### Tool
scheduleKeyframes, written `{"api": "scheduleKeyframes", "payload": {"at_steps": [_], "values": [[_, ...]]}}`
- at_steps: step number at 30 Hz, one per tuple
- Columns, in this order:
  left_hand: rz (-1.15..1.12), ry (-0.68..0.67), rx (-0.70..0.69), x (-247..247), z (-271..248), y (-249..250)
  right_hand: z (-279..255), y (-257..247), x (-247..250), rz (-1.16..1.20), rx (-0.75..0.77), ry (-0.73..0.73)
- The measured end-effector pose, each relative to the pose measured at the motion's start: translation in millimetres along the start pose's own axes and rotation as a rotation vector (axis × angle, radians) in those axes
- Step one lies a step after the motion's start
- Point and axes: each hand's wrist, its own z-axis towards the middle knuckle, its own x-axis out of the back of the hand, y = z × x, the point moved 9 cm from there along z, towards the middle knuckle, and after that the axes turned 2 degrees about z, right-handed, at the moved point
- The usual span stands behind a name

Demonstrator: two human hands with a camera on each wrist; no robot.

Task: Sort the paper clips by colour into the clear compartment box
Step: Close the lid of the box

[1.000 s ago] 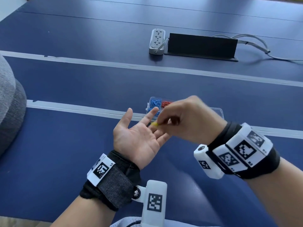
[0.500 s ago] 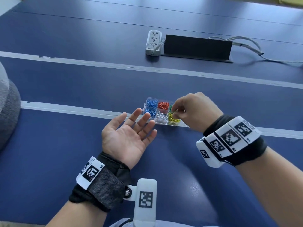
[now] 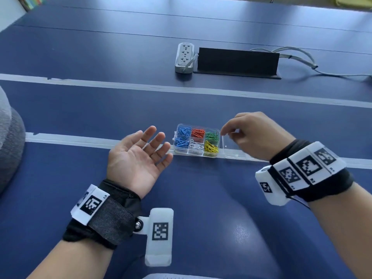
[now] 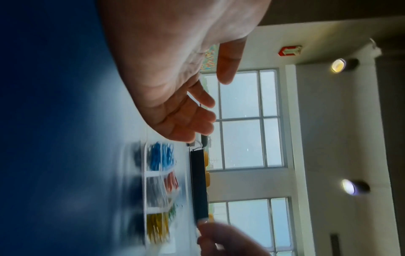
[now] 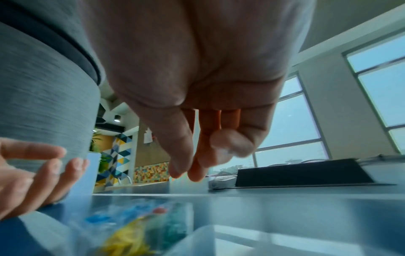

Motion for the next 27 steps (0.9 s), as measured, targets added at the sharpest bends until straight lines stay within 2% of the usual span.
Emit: {"api": "scheduleKeyframes", "payload": {"at_steps": [2, 4, 7, 11, 14, 17, 21, 24, 27], "values": [[0.118, 0.02, -0.042, -0.1, 6.0, 18.9, 0.3, 22.7, 3.0, -0.05, -0.068, -0.069], [0.318, 0.032, -0.088, -5.8, 14.9, 38.7, -4.1, 44.1, -4.9, -0.088, -0.141, -0.214], [0.802, -0.033, -0.096, -26.1, 27.9, 56.9, -9.9, 60.0, -18.6, -0.143, -0.174, -0.349], [1.565, -0.147, 0.045, -45.4, 41.2, 48.3, -9.7, 70.2, -23.0, -0.144, -0.203, -0.355], [1.907, -0.216, 0.118, -46.4, 51.6, 31.3, -9.9, 71.7, -23.0, -0.145, -0.207, -0.336], [2.011, -0.237, 0.092, -45.1, 62.4, 22.9, -9.5, 79.3, -11.9, -0.178, -0.253, -0.289], [2.01, -0.257, 0.075, -43.1, 68.0, 19.4, 1.1, 62.8, 16.5, -0.126, -0.23, -0.122], [2.025, -0.256, 0.037, -42.7, 68.7, 18.7, 13.4, 16.9, 3.1, -0.037, -0.092, -0.166], [2.016, -0.251, 0.016, -41.2, 69.4, 18.6, 23.1, -17.5, -25.6, -0.068, -0.015, -0.253]]}}
